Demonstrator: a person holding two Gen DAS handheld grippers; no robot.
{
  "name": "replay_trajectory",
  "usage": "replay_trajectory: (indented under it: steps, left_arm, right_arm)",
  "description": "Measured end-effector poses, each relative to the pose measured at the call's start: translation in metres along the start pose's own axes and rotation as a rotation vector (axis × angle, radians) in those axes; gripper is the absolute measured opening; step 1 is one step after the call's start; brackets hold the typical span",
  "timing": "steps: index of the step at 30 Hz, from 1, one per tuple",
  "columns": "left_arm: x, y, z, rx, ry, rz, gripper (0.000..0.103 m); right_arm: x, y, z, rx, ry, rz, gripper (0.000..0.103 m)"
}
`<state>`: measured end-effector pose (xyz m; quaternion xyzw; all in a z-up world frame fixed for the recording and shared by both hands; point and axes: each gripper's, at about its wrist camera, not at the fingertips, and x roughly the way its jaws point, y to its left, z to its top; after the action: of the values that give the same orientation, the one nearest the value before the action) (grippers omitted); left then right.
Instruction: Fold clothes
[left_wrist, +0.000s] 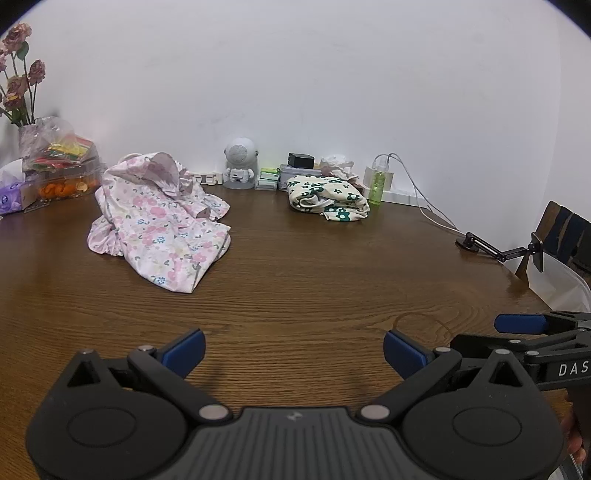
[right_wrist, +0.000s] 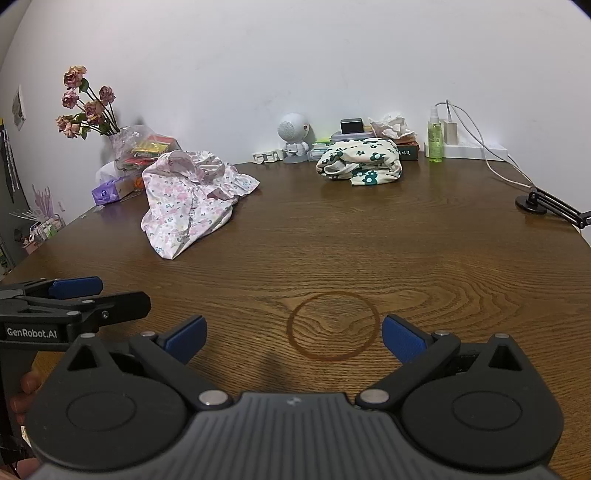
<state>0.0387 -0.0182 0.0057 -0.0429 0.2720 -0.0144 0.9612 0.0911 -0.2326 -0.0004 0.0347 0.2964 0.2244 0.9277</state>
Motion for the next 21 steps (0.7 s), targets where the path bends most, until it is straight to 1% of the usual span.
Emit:
replay_trajectory:
  steps: [5,11,21]
  left_arm:
    - [-0.0003,0.0007,0.0000,-0.002,-0.001,-0.038,0.103]
    - [-0.0027,-0.0023,-0.0001,0.018,-0.016,-0.021,0.103]
    - [-0.0027,-0.0035,0.0001,0.019,-0.008,-0.014,0.103]
  right_arm:
    - [-0.0006,-0.0006,-0.0001,0.001,0.000,0.001,0.103]
    - [-0.0006,-0.0020,0.0003,0.002,-0.001,0.002,0.103]
    - [-0.0003,-0.0019,-0.0019,0.005,0.001,0.006,0.103]
